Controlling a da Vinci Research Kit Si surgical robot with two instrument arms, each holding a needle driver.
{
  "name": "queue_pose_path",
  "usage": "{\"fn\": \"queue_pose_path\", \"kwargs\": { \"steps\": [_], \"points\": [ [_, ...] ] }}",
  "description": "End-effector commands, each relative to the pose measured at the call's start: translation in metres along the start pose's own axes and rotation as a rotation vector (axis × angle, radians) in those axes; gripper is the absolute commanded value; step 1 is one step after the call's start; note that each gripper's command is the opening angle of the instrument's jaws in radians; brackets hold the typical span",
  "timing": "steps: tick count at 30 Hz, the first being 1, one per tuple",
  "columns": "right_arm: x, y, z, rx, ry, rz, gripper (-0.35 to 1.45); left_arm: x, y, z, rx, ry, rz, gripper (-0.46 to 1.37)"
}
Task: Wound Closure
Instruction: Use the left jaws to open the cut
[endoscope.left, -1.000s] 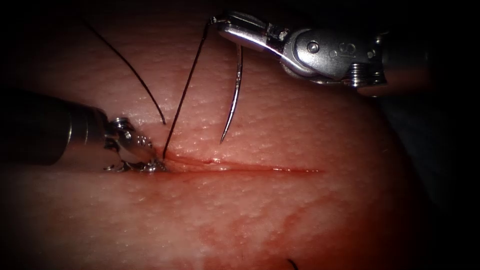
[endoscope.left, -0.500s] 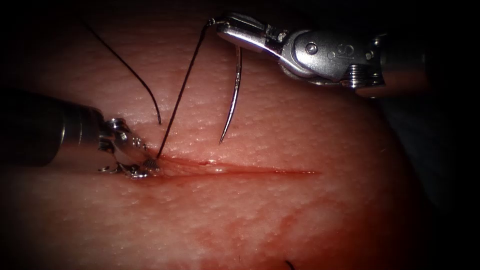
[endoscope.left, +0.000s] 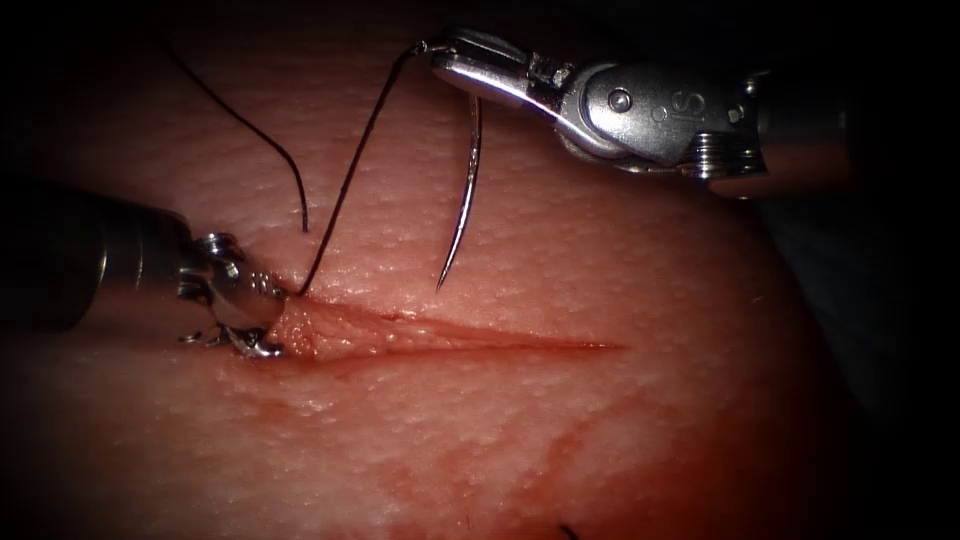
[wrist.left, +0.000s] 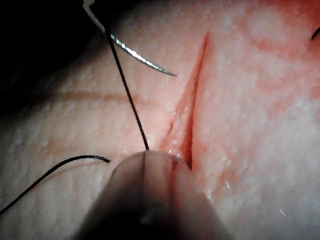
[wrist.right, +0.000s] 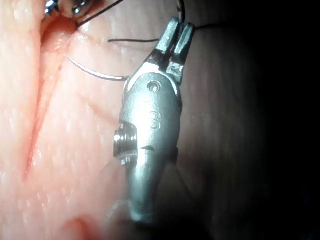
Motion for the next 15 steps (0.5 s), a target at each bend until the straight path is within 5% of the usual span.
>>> {"fn": "queue_pose_path", "kwargs": {
  "steps": [1, 15],
  "points": [
    [0.0000, 0.0000, 0.0000, -0.005, 0.000, 0.000, -0.35, 0.0000, 0.0001, 0.0000, 0.009, 0.003, 0.006, 1.32],
    [0.0000, -0.0001, 0.0000, -0.004, 0.001, 0.000, -0.35, 0.0002, 0.0004, -0.0005, 0.016, 0.013, 0.015, 1.32]
  ]
}}
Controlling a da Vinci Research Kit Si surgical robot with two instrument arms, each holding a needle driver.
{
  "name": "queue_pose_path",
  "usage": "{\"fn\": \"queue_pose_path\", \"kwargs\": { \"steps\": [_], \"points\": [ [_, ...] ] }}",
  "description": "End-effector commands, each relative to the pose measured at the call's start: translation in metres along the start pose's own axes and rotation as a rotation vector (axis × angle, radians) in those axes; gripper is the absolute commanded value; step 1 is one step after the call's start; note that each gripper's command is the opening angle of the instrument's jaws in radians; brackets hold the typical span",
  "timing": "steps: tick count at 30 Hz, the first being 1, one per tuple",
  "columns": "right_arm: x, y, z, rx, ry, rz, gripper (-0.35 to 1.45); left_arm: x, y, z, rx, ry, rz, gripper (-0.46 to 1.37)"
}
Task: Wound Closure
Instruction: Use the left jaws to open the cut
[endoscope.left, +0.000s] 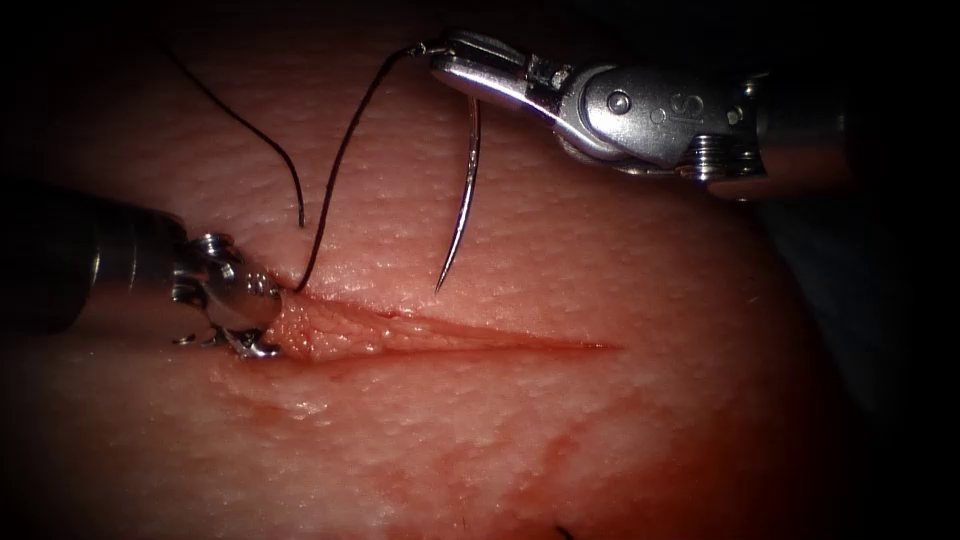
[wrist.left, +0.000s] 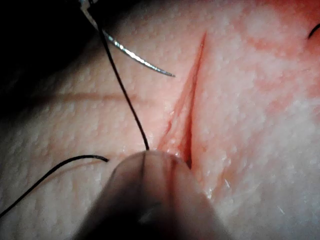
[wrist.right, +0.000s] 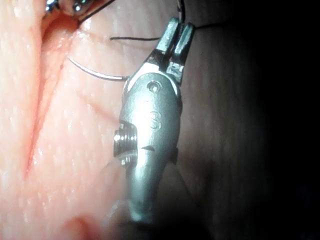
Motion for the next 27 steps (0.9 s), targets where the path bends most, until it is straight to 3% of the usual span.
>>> {"fn": "queue_pose_path", "kwargs": {
  "steps": [1, 27],
  "points": [
    [0.0000, 0.0000, 0.0000, -0.005, 0.000, 0.000, -0.35, 0.0000, 0.0000, 0.0000, 0.006, 0.000, -0.001, 1.32],
    [0.0000, -0.0001, 0.0001, -0.003, -0.002, 0.000, -0.35, 0.0000, 0.0000, 0.0001, 0.007, 0.000, 0.005, 1.30]
  ]
}}
